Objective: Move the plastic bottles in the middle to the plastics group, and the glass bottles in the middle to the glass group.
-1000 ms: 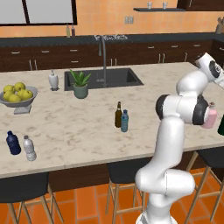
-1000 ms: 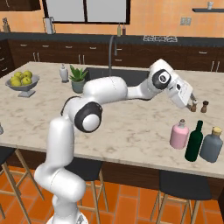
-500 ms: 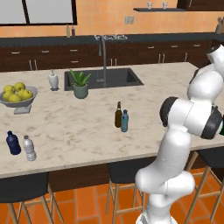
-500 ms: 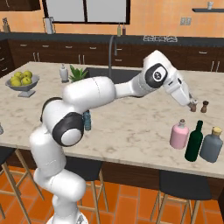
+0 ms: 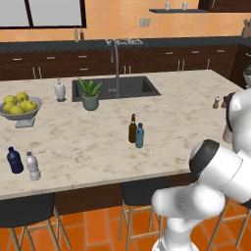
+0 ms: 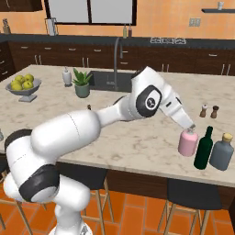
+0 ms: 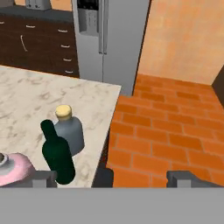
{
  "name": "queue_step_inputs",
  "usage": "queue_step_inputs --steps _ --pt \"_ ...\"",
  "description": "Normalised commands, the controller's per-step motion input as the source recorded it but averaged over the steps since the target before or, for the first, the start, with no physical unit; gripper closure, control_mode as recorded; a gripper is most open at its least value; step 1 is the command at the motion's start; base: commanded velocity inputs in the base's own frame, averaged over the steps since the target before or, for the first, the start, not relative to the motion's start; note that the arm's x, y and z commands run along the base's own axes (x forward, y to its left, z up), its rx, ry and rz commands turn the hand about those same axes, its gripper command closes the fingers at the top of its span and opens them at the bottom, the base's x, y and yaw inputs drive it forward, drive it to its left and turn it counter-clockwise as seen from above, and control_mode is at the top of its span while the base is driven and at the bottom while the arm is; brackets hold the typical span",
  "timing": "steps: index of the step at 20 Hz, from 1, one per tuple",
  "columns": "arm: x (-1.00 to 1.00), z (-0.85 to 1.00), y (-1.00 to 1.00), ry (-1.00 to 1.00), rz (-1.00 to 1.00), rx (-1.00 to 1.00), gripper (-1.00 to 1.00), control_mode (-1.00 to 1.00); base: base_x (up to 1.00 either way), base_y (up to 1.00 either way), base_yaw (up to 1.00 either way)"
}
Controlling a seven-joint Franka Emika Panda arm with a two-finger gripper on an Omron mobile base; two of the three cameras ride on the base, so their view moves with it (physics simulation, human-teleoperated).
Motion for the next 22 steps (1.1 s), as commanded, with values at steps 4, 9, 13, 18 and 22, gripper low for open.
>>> queue_step_inputs --steps 4,9,13,18,22 --pt "-0.24 0.0 0.92 0.0 0.4 0.02 -1.0 -1.0 0.0 0.0 0.0" --pt "0.0 -0.12 0.92 0.0 0.73 0.03 -1.0 -1.0 0.0 0.0 0.0" --pt "0.05 -0.14 0.7 -0.01 0.8 0.04 -1.0 -1.0 0.0 0.0 0.0" --pt "0.16 0.0 0.57 -0.01 0.78 0.12 -1.0 -1.0 0.0 0.0 0.0" --pt "0.03 0.29 0.85 0.1 0.39 -0.06 -1.0 -1.0 0.0 0.0 0.0"
